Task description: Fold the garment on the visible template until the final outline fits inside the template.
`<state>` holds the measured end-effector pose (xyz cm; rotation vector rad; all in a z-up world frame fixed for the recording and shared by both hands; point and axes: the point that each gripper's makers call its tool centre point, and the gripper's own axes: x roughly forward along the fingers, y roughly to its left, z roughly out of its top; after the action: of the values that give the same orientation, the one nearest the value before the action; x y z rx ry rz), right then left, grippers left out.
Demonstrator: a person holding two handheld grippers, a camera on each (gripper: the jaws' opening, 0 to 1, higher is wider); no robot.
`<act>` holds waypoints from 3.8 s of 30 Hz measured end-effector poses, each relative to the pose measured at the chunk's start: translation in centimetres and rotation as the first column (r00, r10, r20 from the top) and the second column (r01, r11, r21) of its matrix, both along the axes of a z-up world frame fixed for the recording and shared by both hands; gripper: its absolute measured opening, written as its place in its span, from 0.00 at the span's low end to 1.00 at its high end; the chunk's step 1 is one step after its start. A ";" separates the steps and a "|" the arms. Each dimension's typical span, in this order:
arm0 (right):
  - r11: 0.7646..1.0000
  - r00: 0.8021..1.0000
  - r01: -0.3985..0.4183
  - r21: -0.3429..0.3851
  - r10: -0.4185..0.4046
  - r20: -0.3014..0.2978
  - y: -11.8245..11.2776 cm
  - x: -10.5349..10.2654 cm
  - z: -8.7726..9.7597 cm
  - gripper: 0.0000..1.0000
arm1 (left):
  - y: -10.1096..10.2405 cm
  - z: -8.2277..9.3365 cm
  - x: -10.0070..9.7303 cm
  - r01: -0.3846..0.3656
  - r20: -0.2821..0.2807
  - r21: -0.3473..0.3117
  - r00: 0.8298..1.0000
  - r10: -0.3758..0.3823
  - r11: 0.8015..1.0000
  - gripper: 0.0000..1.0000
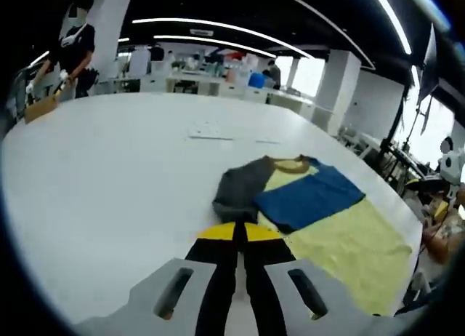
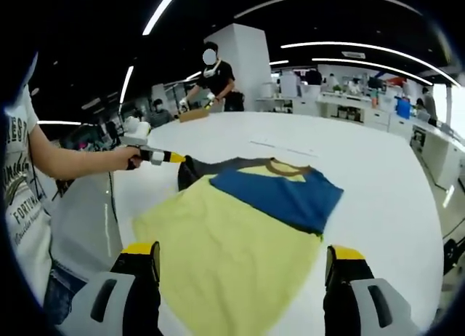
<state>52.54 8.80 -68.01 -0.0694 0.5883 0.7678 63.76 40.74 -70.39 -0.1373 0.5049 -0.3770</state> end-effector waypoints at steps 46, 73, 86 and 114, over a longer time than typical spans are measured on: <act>0.996 0.996 0.084 0.026 -0.084 -0.014 -2.3 -0.6 -0.9 0.94 | -16.7 -6.9 1.6 0.257 -0.146 0.141 0.961 -0.236 0.956 0.00; 0.998 0.998 0.063 0.028 -0.063 -0.010 -1.3 -0.5 -0.6 0.95 | -12.6 0.3 -1.0 0.380 0.078 0.102 0.918 -0.388 0.920 0.59; 0.998 0.998 0.061 0.026 -0.060 -0.015 -1.3 -0.6 -0.6 0.95 | -7.3 -1.3 -1.8 0.314 0.045 0.138 0.945 -0.323 0.939 0.45; 0.998 0.998 0.063 0.006 -0.062 -0.033 -1.5 -0.8 -1.0 0.95 | -3.6 -6.5 -4.0 0.257 -0.071 0.186 0.966 -0.247 0.948 0.18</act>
<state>51.72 7.35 -68.99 -0.0314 0.6160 0.7115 59.78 37.13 -76.94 0.1094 0.6051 -0.5730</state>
